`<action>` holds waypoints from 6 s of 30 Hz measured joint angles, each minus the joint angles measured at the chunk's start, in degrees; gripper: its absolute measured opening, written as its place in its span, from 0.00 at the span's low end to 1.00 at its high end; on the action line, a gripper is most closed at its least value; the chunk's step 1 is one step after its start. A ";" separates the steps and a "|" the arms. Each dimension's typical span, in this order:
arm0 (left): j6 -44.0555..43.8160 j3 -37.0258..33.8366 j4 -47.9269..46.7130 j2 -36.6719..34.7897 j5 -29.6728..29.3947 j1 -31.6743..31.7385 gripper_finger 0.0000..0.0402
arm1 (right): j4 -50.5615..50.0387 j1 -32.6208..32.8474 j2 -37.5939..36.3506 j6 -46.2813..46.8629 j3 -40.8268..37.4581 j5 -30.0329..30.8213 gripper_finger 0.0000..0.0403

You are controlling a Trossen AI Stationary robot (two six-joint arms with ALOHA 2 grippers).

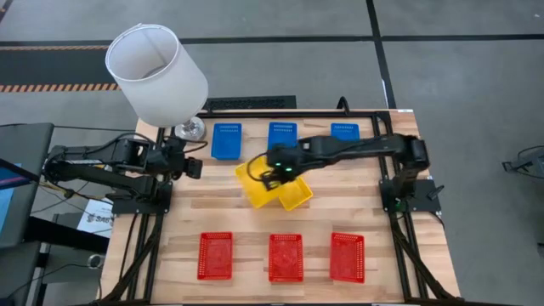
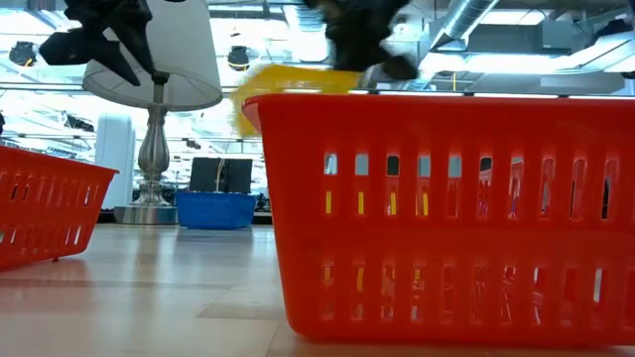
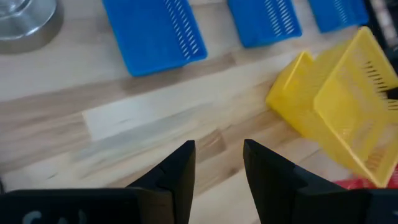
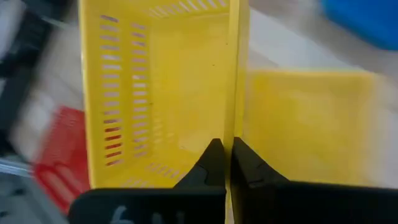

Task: Stack baskets by color
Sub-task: Stack the left yellow bin on the yellow bin, then stack the right blue bin on the middle blue bin

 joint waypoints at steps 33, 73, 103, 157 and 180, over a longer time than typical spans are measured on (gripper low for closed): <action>-1.24 0.00 2.82 0.02 -2.05 0.00 0.31 | 22.38 -0.59 -11.01 3.76 -36.17 -4.62 0.05; -4.67 0.00 2.86 -0.01 -1.72 0.00 0.31 | 17.63 1.75 -17.20 13.93 -31.38 3.07 0.42; -5.31 0.00 2.86 0.00 -2.92 0.02 0.31 | -7.60 -43.48 -24.09 -8.27 -39.66 13.57 0.56; -3.71 0.00 2.97 0.02 -3.65 0.00 0.31 | 26.83 -26.60 -8.88 6.08 -28.43 1.92 0.01; -3.12 0.00 3.32 0.00 -3.79 0.01 0.31 | 25.41 -22.60 -2.56 8.64 -25.34 3.15 0.04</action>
